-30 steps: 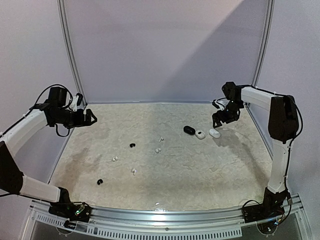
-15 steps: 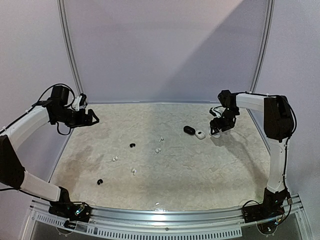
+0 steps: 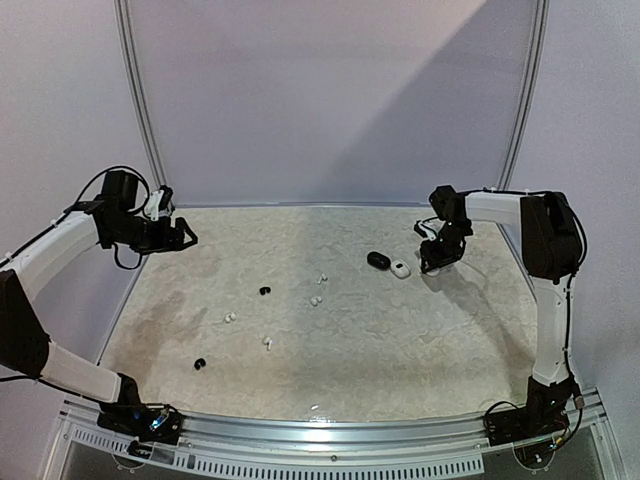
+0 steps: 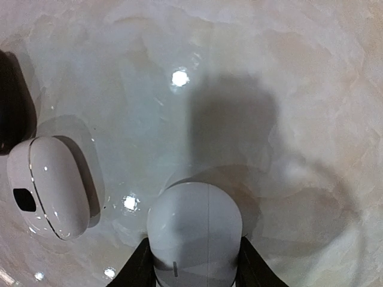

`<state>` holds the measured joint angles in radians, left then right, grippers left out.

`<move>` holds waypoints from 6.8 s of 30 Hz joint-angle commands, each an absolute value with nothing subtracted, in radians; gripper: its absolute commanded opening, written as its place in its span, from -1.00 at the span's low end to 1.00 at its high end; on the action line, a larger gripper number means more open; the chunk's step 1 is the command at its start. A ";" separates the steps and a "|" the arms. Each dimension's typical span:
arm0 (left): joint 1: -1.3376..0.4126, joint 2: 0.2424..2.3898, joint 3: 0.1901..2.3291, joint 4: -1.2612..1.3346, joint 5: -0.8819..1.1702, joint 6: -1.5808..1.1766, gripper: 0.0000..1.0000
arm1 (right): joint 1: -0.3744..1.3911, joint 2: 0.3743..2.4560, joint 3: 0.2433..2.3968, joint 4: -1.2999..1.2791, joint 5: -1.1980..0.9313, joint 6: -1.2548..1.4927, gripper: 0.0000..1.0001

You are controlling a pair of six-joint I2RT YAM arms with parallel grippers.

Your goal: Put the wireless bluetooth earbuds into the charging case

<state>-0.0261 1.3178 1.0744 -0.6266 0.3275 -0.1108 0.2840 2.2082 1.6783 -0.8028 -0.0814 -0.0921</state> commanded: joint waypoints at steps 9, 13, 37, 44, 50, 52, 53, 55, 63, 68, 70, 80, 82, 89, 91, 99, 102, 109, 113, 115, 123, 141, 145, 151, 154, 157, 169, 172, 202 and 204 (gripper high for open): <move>-0.171 1.291 1.189 -0.676 0.298 0.015 0.60 | 0.387 1.892 1.601 -0.645 0.081 -0.187 -0.39; -0.254 1.303 1.287 -0.721 0.349 0.012 0.56 | 0.579 1.709 1.548 -0.481 0.171 -0.335 -0.39; -0.594 1.305 1.398 -0.433 0.649 -0.032 0.08 | 1.106 1.755 1.709 -0.132 0.198 -0.881 -0.61; -0.621 1.315 1.391 -0.400 0.660 -0.041 -0.43 | 1.114 1.762 1.710 -0.124 0.204 -0.909 -0.64; -0.624 1.323 1.397 -0.407 0.670 -0.036 -1.00 | 1.121 1.763 1.710 -0.106 0.203 -0.922 -0.65; -0.624 1.321 1.395 -0.410 0.689 -0.026 -1.00 | 1.120 1.763 1.710 -0.103 0.205 -0.921 -0.61; -0.624 1.319 1.391 -0.408 0.701 -0.017 -1.00 | 1.121 1.764 1.710 -0.107 0.206 -0.920 -0.49; -0.623 1.310 1.386 -0.402 0.712 0.019 -1.00 | 1.120 1.765 1.712 -0.118 0.226 -0.909 0.15; -0.590 1.245 1.338 -0.433 0.717 0.262 -1.00 | 1.044 1.690 1.774 -0.406 -0.094 -0.621 0.98; -0.587 1.213 1.300 -0.497 0.749 0.459 -1.00 | 0.967 1.661 1.768 -0.514 -0.400 -0.390 0.97; -0.587 1.217 1.307 -0.519 0.755 0.499 -1.00 | 0.965 1.673 1.768 -0.519 -0.420 -0.355 0.92; -0.589 1.224 1.313 -0.560 0.795 0.551 -1.00 | 0.964 1.762 1.846 -0.509 -0.544 -0.333 0.20; -0.589 1.227 1.317 -0.564 0.794 0.548 -1.00 | 0.964 1.766 1.848 -0.516 -0.557 -0.336 0.04; -0.592 1.238 1.322 -0.552 0.797 0.535 -1.00 | 0.963 1.783 1.870 -0.563 -0.573 -0.356 -0.46; -0.592 1.243 1.322 -0.544 0.799 0.530 -1.00 | 0.963 1.793 1.888 -0.587 -0.569 -0.361 -0.55; -0.592 1.254 1.303 -0.482 0.800 0.452 -1.00 | 0.962 1.798 1.908 -0.615 -0.554 -0.373 -0.94; -0.591 1.245 1.256 -0.434 0.773 0.376 0.22 | 0.962 1.784 1.907 -0.608 -0.540 -0.370 -0.98; -0.591 1.204 1.140 -0.284 0.744 0.272 -0.13 | 0.962 1.763 1.904 -0.581 -0.502 -0.358 -1.00; -0.591 1.196 1.135 -0.249 0.746 0.255 -0.32 | 0.963 1.765 1.907 -0.575 -0.489 -0.359 -1.00; -0.591 1.191 1.134 -0.245 0.752 0.255 -0.30 | 0.962 1.767 1.906 -0.573 -0.478 -0.360 -1.00; -0.589 1.174 1.105 -0.188 0.776 0.235 -0.35 | 0.961 1.769 1.906 -0.561 -0.462 -0.365 -1.00; -0.584 1.174 1.033 -0.033 0.808 0.170 -0.37 | 0.955 1.738 1.878 -0.536 -0.466 -0.359 -1.00; -0.584 1.176 1.037 -0.020 0.811 0.170 -0.51 | 0.954 1.739 1.875 -0.542 -0.462 -0.365 -1.00; -0.584 1.178 1.036 -0.018 0.823 0.164 -0.91 | 0.954 1.741 1.875 -0.549 -0.461 -0.369 -1.00; -0.584 1.178 1.038 -0.017 0.823 0.166 -0.83 | 0.954 1.750 1.875 -0.560 -0.452 -0.374 -1.00; -0.584 1.179 1.042 -0.017 0.823 0.156 -0.51 | 0.953 1.754 1.875 -0.561 -0.449 -0.376 -1.00; -0.583 1.182 1.046 -0.017 0.834 0.156 -0.27 | 0.954 1.756 1.876 -0.547 -0.448 -0.372 -1.00; -0.582 1.181 1.048 -0.017 0.834 0.159 -0.32 | 0.953 1.756 1.877 -0.541 -0.449 -0.369 -1.00; -0.581 1.175 1.089 -0.132 0.829 0.393 -1.00 | 0.946 1.791 1.887 -0.478 -0.344 -0.333 -0.13; -0.581 1.178 1.101 -0.187 0.834 0.442 -1.00 | 0.942 1.792 1.888 -0.464 -0.333 -0.322 -0.13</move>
